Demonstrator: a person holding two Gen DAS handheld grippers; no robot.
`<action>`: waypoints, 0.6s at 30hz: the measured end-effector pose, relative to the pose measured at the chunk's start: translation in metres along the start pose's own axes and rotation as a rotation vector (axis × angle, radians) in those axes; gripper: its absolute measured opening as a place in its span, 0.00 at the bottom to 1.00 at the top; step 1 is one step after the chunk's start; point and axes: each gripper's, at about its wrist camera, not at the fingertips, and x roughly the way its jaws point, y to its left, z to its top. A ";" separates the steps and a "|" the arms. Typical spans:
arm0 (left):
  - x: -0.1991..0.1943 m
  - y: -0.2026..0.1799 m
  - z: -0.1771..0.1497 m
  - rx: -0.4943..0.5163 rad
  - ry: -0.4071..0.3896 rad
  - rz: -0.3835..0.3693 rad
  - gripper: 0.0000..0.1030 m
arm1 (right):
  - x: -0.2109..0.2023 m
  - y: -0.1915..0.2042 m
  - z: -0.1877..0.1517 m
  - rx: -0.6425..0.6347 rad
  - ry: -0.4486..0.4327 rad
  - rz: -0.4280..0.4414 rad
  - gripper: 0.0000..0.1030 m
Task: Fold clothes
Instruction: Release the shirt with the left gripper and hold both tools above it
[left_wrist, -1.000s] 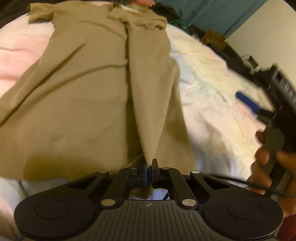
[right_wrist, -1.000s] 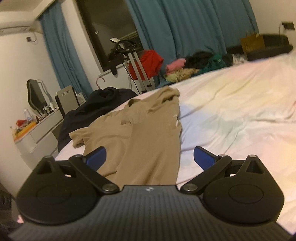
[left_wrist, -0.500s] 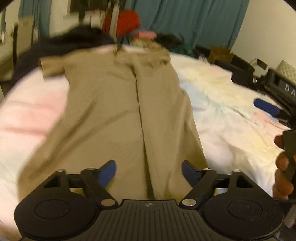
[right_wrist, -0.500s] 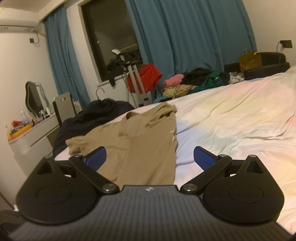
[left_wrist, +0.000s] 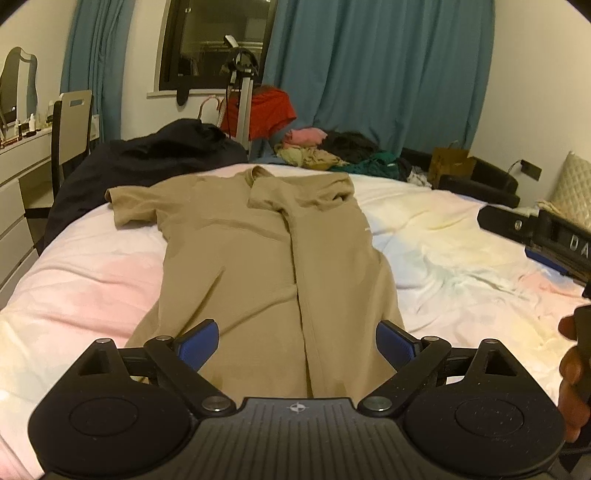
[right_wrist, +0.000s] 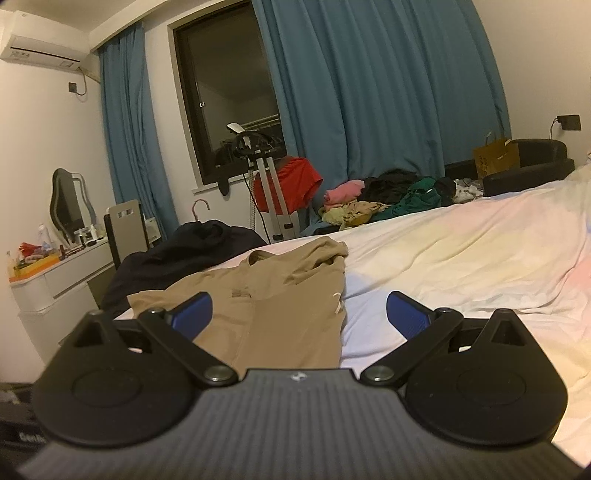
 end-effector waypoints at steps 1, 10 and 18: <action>-0.001 0.001 0.002 0.000 -0.007 0.000 0.91 | 0.000 0.000 0.000 0.001 -0.002 -0.001 0.99; -0.006 0.002 0.050 0.034 -0.088 0.013 0.91 | 0.001 -0.001 -0.002 -0.003 -0.007 -0.018 0.99; -0.006 0.004 0.101 0.071 -0.150 0.017 0.93 | 0.014 0.005 -0.016 -0.033 0.024 -0.018 0.99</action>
